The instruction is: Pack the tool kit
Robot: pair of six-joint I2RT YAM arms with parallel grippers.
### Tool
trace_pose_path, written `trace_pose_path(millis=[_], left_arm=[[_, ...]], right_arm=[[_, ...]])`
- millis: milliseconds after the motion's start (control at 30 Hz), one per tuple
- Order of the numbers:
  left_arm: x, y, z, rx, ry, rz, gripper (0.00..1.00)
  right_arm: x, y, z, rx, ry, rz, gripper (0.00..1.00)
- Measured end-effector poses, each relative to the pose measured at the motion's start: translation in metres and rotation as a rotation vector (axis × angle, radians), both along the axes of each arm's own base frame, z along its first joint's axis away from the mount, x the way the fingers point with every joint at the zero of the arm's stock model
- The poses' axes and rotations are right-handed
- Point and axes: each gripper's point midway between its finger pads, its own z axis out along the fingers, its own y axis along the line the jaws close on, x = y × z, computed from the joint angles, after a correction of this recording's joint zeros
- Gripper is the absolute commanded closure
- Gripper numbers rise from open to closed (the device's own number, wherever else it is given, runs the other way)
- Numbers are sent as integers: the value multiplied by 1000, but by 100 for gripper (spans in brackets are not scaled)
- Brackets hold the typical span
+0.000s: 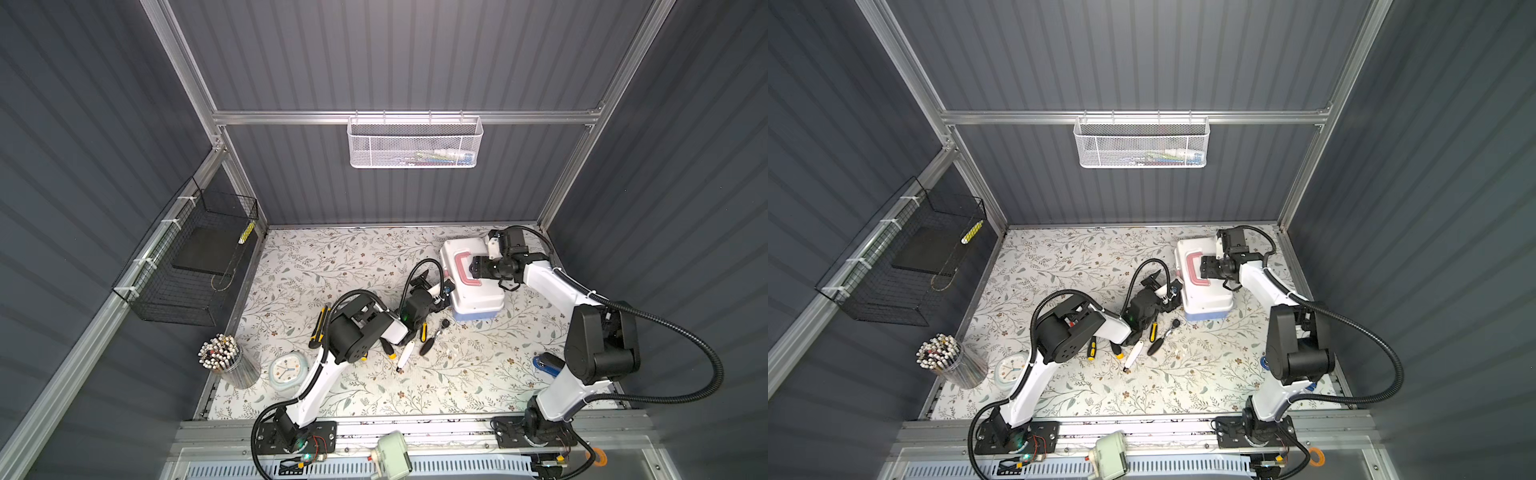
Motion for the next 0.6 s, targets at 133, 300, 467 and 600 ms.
trace_pose_path(millis=[133, 300, 467, 600], left_arm=[[-1, 0, 2, -15, -22, 16, 1], [-1, 1, 3, -28, -45, 38, 1], [0, -1, 5, -33, -62, 56, 1], [3, -2, 5, -31, -71, 68, 1]], right_arm=[[2, -1, 0, 0, -3, -3, 48], [3, -1, 0, 0, -5, -3, 50], [5, -2, 0, 1, -11, -6, 51], [7, -3, 0, 2, -19, -9, 53]])
